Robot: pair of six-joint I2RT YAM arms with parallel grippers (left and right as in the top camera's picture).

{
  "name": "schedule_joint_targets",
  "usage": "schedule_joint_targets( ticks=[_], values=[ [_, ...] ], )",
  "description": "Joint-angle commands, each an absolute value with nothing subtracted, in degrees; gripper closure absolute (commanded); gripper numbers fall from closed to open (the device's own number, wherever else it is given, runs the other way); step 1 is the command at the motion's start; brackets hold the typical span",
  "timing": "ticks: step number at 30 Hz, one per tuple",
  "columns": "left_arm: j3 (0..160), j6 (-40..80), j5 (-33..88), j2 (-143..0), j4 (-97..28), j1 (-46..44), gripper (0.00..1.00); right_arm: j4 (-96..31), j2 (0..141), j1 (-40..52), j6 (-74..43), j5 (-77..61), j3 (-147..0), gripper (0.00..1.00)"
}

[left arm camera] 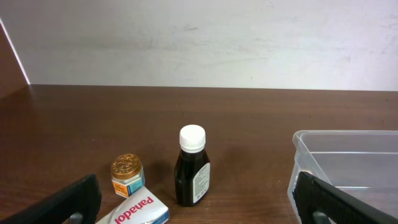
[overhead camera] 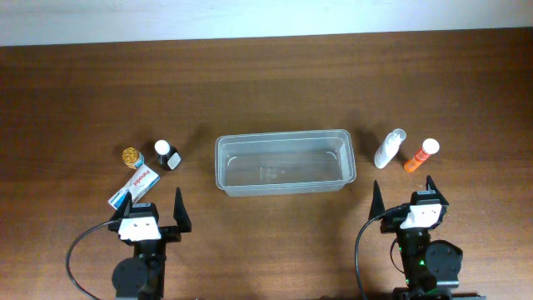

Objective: Pack container

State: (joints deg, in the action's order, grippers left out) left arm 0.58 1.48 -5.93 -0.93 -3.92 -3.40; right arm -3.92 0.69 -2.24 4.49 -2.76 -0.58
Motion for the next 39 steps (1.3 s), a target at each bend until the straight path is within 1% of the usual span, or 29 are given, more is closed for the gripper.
schedule_joint_targets(
  ticks=[1, 10, 15, 17, 20, 28, 30, 34, 37, 38, 39],
  values=[
    [0.5, 0.8, -5.3, -0.3, -4.3, -3.1, 0.00, -4.3, 0.4, -1.9, 4.3, -2.3, -0.3, 0.02],
    [0.5, 0.8, -5.3, -0.3, -4.3, -3.1, 0.01, -4.3, 0.4, -1.9, 4.2, -2.3, -0.3, 0.02],
    [0.5, 0.8, -4.2, -0.3, -4.4, -3.1, 0.01, -4.3, 0.4, -1.9, -1.9, -2.5, -0.3, 0.02],
    [0.5, 0.8, -2.7, -0.3, -4.4, -3.1, 0.01, -4.3, 0.4, -1.9, -2.0, -2.5, -0.3, 0.02],
    [0.5, 4.1, -2.5, -0.4, -4.5, -3.1, 0.01, -4.3, 0.4, -1.9, -2.2, -2.5, -0.8, 0.02],
    [6.1, 5.8, -2.6, -1.8, -4.4, -3.1, 0.01, -4.6, 3.0, -1.9, -2.2, -2.3, -7.1, 0.02],
    [9.1, 7.4, -3.5, -4.4, -4.5, -3.1, 0.01, -5.9, 5.6, -1.9, -2.2, -2.3, -10.3, 0.02],
    [16.1, 8.1, -4.3, -13.5, -5.3, -3.1, 0.00, -12.6, 14.9, -1.9, -2.2, -2.3, -20.3, 0.01],
    [22.2, 8.1, -4.3, -23.2, -5.8, -3.1, 0.01, -19.2, 24.5, -1.9, -2.2, -2.3, -29.4, 0.02],
    [26.4, 8.1, -4.3, -29.6, -7.0, -3.1, 0.01, -22.7, 30.0, -1.9, -2.2, -2.3, -34.6, 0.02],
    [29.0, 8.1, -4.1, -33.2, -8.0, -3.1, 0.01, -24.9, 33.6, -1.9, -2.2, -2.3, -37.9, 0.02]
  ],
)
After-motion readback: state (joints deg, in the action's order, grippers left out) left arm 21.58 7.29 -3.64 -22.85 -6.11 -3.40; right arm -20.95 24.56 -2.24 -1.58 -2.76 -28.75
